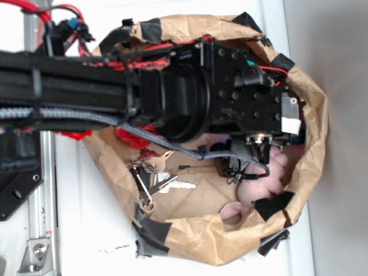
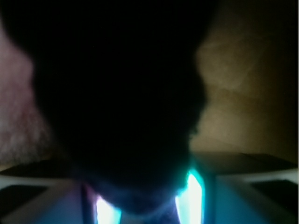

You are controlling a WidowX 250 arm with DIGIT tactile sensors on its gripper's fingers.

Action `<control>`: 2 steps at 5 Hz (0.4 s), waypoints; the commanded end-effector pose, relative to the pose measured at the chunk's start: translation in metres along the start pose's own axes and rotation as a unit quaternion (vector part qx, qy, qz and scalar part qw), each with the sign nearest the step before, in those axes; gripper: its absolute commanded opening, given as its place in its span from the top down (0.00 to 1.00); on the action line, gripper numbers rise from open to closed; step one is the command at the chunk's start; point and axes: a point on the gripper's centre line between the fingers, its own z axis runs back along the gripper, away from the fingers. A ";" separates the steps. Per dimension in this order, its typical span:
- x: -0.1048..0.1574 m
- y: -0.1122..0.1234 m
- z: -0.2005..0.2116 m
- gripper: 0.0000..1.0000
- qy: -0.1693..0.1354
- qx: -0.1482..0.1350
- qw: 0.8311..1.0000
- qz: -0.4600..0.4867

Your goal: Grab the blue rope.

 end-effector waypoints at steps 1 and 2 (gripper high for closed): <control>-0.057 -0.009 0.060 1.00 0.040 -0.053 0.994 0.084; -0.058 0.005 0.109 1.00 0.039 -0.051 0.990 0.128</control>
